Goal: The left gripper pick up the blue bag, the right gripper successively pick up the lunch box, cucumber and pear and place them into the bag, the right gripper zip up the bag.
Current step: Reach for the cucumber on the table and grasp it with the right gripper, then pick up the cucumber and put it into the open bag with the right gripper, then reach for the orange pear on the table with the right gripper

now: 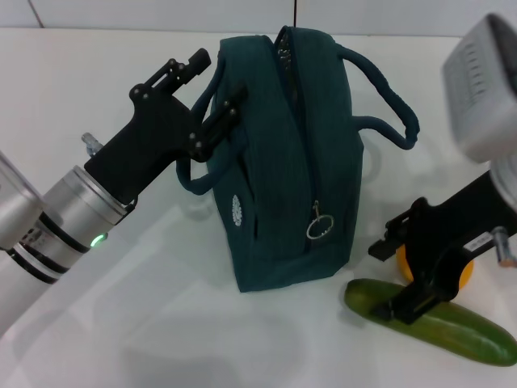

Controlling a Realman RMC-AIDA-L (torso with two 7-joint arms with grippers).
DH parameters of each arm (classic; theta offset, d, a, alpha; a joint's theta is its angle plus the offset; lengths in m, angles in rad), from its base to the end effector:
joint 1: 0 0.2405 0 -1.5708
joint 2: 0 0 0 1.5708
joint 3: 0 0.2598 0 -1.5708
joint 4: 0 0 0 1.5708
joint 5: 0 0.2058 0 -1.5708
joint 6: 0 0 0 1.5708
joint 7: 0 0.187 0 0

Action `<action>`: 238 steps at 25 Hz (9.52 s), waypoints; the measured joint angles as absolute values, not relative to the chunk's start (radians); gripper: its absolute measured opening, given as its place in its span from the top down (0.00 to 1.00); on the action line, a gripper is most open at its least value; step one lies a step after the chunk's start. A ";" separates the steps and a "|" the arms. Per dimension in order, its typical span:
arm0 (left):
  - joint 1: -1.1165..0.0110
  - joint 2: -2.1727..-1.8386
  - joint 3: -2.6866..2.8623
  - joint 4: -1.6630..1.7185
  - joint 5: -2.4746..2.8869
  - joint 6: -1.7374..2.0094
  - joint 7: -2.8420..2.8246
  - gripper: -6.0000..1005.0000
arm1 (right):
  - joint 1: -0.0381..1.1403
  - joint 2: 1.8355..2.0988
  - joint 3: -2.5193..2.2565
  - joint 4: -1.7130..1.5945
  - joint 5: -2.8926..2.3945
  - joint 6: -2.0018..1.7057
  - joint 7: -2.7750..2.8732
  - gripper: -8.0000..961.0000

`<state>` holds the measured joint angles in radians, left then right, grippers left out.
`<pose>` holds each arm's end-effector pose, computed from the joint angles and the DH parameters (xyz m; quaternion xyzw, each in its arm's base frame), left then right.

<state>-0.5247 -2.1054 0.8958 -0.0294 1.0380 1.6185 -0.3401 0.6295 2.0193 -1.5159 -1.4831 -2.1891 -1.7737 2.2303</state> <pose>-0.2261 0.3273 -0.0538 -0.7987 -0.0778 -0.4449 0.3977 0.1300 0.3002 -0.0509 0.9892 -0.0747 0.1220 0.0328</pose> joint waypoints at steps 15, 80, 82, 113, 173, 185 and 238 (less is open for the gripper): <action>-0.526 -2.105 0.896 -0.023 1.037 1.615 -0.341 0.39 | 0.665 2.024 -1.724 -1.426 -2.321 -1.656 2.307 0.27; -0.512 -2.104 0.896 -0.023 1.036 1.657 -0.334 0.39 | 0.538 2.017 -1.358 -1.379 -2.039 -1.682 1.977 0.38; -0.512 -2.105 0.896 -0.022 1.036 1.654 -0.334 0.39 | 0.520 2.016 -1.321 -1.378 -2.007 -1.694 1.945 0.38; -0.511 -2.103 0.901 -0.022 1.042 1.688 -0.333 0.39 | 0.570 2.015 -1.000 -0.941 -1.284 -1.563 1.484 0.33; -0.392 -2.051 0.902 0.546 1.425 1.517 -1.596 0.40 | 0.482 2.016 -1.184 -0.876 -1.258 -1.391 1.246 0.20; -0.436 -2.066 0.899 0.576 1.504 1.481 -1.691 0.44 | 0.485 2.015 -1.180 -0.875 -1.262 -1.380 1.238 0.20; -0.462 -2.091 0.905 0.382 1.354 1.495 -1.086 0.95 | 0.320 1.941 -1.003 -0.617 -1.444 -1.684 1.130 0.44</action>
<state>-0.4623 -2.0909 0.9052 0.3821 1.3536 1.4946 -1.0856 0.3204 1.9413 -1.0026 -0.6171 -1.4437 -1.6842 1.1296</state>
